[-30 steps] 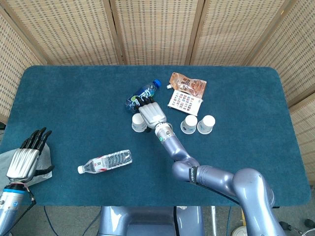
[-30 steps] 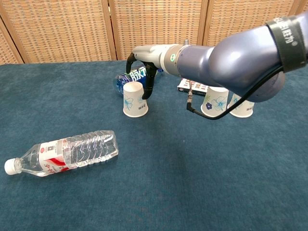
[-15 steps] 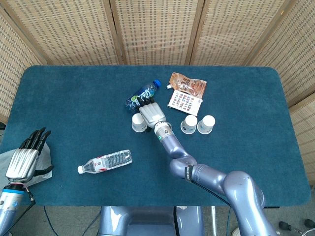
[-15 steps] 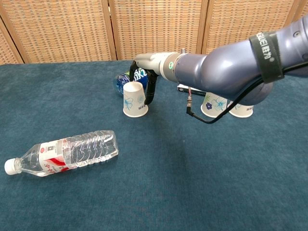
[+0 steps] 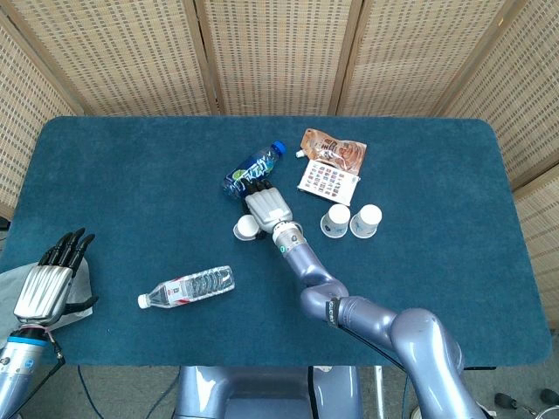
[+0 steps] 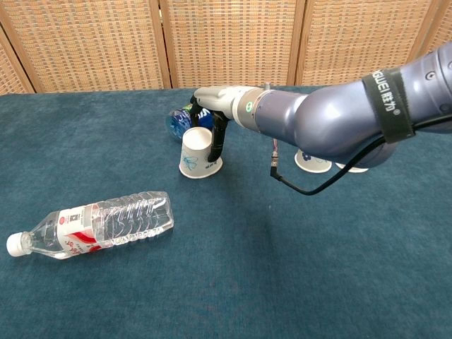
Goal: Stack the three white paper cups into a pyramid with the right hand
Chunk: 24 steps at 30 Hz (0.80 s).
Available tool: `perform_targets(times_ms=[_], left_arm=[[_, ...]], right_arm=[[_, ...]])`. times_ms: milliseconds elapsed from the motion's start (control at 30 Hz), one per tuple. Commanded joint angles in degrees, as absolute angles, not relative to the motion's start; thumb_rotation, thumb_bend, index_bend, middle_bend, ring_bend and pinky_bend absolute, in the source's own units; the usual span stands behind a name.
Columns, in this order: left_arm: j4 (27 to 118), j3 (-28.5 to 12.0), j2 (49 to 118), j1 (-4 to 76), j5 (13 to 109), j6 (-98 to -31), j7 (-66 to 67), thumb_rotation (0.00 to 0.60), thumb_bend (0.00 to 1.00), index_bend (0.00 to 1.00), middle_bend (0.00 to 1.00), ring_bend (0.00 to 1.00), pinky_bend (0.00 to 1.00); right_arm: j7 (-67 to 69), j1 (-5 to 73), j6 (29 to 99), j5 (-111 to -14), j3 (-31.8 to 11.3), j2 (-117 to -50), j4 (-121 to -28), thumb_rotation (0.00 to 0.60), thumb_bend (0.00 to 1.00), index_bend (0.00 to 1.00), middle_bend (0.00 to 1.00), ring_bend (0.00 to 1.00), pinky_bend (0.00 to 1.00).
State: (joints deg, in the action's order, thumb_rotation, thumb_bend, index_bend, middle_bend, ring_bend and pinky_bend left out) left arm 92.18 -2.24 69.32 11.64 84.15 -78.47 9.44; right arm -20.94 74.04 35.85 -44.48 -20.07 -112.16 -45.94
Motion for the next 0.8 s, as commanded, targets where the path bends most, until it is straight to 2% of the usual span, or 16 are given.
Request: perform_targets(times_ms=[33,300,800], left_arm=[[92.3,-2.2,69.3,11.6,84.3,-78.6,9.5,0.6,0.11,0.03,0.0,0.0,0.16],[92.6,-1.9,69.2,11.4,84.9,-79.1,9.7,0.6,0.11,0.03,0.0,0.0,0.16],[93.3,-1.6,68.5,10.9,86.6,-80.8,9.6,0.6,0.11,0.03,0.0,0.0,0.16]], right_arm=[[-21.6,73.5,37.0,-44.7,-20.3,-111.1,-47.8,0.6,0.17,0.52,0.01,0.0,0.15],[-26.2,71.9,41.6,-43.3,-20.6,-105.6,-56.7,0.6,0.17,0.53,0.01,0.0,0.15],[-36.4,63.9,55.4,-36.0,-19.7,-86.3,-81.6,0.6,0.17,0.53,0.01,0.0,0.15]])
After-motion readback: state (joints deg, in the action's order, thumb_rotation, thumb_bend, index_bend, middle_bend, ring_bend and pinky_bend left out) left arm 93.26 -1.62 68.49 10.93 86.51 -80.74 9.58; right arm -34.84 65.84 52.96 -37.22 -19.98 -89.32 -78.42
